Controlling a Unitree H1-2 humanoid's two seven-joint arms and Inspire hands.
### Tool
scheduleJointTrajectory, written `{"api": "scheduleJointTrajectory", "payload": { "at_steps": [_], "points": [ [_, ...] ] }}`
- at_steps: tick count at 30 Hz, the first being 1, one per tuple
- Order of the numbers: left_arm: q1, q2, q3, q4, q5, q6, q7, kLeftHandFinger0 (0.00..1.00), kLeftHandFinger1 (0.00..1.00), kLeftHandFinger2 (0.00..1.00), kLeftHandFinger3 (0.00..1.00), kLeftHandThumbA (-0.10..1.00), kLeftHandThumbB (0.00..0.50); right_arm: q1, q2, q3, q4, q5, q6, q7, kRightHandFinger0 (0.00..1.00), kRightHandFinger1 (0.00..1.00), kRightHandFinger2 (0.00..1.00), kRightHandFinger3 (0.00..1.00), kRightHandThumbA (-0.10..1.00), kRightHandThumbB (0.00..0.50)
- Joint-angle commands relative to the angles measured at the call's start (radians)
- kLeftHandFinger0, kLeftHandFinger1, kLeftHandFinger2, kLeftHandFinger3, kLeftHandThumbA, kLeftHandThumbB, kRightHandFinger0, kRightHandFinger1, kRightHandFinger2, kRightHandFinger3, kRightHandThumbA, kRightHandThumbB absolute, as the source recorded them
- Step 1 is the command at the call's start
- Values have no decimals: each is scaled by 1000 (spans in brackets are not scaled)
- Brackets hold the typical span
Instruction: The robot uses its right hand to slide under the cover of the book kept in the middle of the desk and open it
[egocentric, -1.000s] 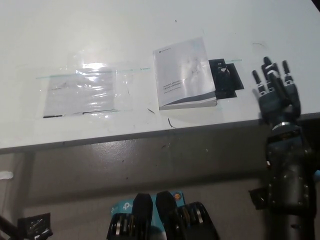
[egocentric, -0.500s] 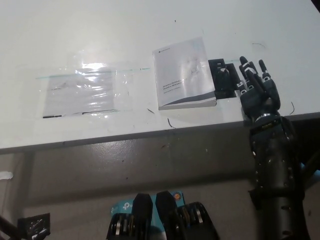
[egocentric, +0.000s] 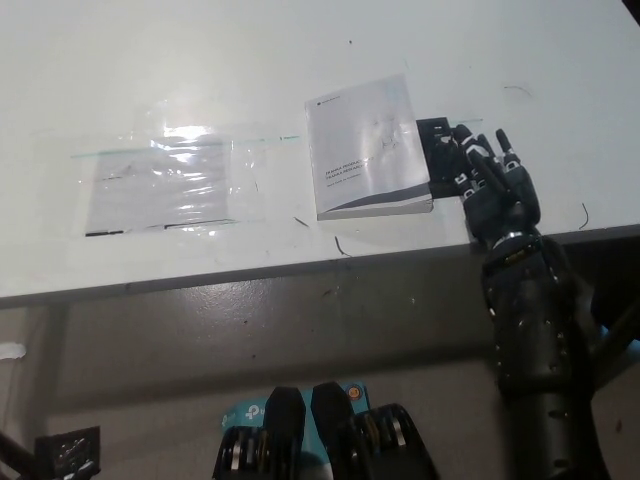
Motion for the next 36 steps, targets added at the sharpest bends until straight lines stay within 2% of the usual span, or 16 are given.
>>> {"api": "scheduleJointTrajectory", "payload": {
  "at_steps": [1,2,4,5,8,13,14,15,16,19,20,23,29,32,34,36],
  "points": [
    [-15,28,0,8,-3,-17,10,1000,920,942,918,501,0,-65,27,13,11,-22,-37,53,729,851,943,1000,807,105],
    [-12,31,-8,8,3,-19,4,1000,981,983,937,553,0,-65,29,14,14,-24,-38,53,731,841,930,1000,806,107],
    [-4,33,-16,0,4,-16,-9,1000,973,988,939,536,0,-64,35,17,20,-35,-38,57,697,815,899,1000,787,112],
    [-9,29,-5,4,-1,-19,8,1000,922,944,878,466,5,-66,39,24,20,-42,-36,57,692,826,916,1000,827,102],
    [-5,32,-6,-5,-10,-4,-10,1000,996,1000,944,539,0,-70,51,31,19,-48,-30,64,678,828,915,1000,838,112],
    [-3,35,-4,-10,-4,-5,5,1000,986,1000,917,493,0,-73,72,42,11,-62,-18,58,694,838,934,1000,831,113],
    [6,38,-18,-25,2,-2,-14,1000,1000,1000,964,559,0,-72,74,44,8,-65,-15,59,696,838,936,1000,831,114],
    [-9,28,14,-5,-21,-19,15,1000,1000,1000,953,431,0,-69,78,49,8,-69,-16,62,699,846,932,1000,834,107],
    [-13,29,11,-4,-18,-18,15,1000,1000,1000,929,426,0,-70,78,47,7,-67,-16,65,706,861,936,1000,833,103],
    [-14,29,19,-11,-27,5,13,1000,983,989,888,470,0,-68,83,49,7,-75,-15,69,720,878,937,1000,833,102],
    [-9,28,13,-20,-21,8,13,1000,1000,1000,923,477,0,-71,85,55,5,-86,-15,64,665,842,911,1000,817,121],
    [3,30,-1,-41,-17,22,-2,1000,1000,1000,982,554,0,-75,87,60,-2,-92,-4,63,666,837,914,1000,816,116],
    [16,17,10,-99,-16,59,37,1000,1000,1000,926,500,3,-83,89,141,-13,-154,19,87,654,792,844,988,794,145],
    [16,25,1,-97,-12,58,23,1000,994,1000,950,549,0,-87,87,169,-16,-169,33,91,618,785,841,996,795,150],
    [9,24,11,-82,-16,44,35,1000,1000,1000,927,519,0,-100,79,206,2,-193,42,115,651,787,857,1000,811,166],
    [4,42,1,-44,-20,32,0,1000,1000,1000,978,573,0,-132,71,243,42,-222,36,144,680,815,872,989,768,187]
  ]
}}
